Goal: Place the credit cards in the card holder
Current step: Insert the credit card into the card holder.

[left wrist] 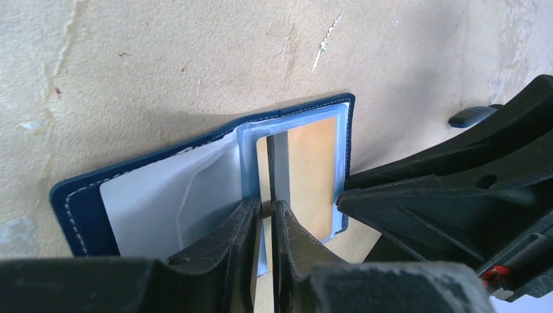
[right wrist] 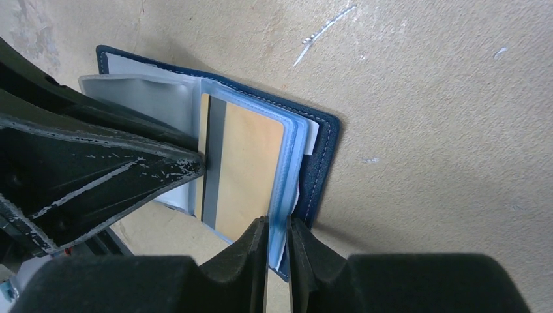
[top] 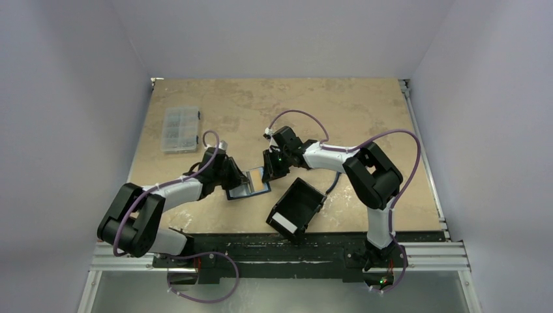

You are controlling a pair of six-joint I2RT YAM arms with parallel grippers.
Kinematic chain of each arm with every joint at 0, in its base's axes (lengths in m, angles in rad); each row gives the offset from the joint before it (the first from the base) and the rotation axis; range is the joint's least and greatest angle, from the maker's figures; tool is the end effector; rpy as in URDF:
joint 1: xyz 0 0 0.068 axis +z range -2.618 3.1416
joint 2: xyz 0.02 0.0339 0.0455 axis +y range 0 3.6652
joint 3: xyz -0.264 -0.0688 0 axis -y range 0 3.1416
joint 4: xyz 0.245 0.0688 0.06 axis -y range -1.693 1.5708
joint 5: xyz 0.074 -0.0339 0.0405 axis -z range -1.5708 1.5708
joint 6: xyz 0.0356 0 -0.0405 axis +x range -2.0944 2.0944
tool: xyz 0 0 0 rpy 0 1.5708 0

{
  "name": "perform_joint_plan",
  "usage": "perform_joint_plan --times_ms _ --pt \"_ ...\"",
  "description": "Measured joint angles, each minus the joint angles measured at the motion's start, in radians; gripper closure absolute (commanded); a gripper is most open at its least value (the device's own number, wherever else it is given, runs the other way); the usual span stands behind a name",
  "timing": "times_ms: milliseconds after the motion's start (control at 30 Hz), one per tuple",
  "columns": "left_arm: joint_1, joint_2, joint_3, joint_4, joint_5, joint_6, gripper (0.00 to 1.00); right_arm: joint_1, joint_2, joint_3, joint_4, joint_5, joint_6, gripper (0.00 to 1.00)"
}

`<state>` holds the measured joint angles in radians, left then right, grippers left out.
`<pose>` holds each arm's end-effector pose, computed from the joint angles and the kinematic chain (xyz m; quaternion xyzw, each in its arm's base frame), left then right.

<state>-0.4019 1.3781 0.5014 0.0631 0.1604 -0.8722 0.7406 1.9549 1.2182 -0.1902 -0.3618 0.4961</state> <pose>0.2253 -0.1020 0.1434 -0.1870 0.9076 -0.2790 0.2519 0.2905 0.2826 0.1523 -0.1703 0.9192 0.3195 0.1547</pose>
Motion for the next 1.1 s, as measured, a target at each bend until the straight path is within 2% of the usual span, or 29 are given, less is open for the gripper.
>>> perform_joint_plan --times_ms 367,467,600,1100 --pt "0.0 0.018 -0.031 0.077 0.014 -0.034 0.96 -0.001 -0.069 0.0 -0.001 -0.018 0.019 0.65" --pt "0.0 0.018 -0.042 0.095 0.013 -0.035 0.98 -0.002 -0.082 0.0 0.012 -0.027 0.022 0.64" --pt "0.0 0.018 -0.059 0.122 0.009 -0.044 0.99 -0.002 -0.081 0.0 0.013 -0.039 0.027 0.6" --pt "0.0 0.011 -0.107 0.201 0.0 -0.063 1.0 -0.002 -0.03 -0.011 0.046 -0.076 0.045 0.57"
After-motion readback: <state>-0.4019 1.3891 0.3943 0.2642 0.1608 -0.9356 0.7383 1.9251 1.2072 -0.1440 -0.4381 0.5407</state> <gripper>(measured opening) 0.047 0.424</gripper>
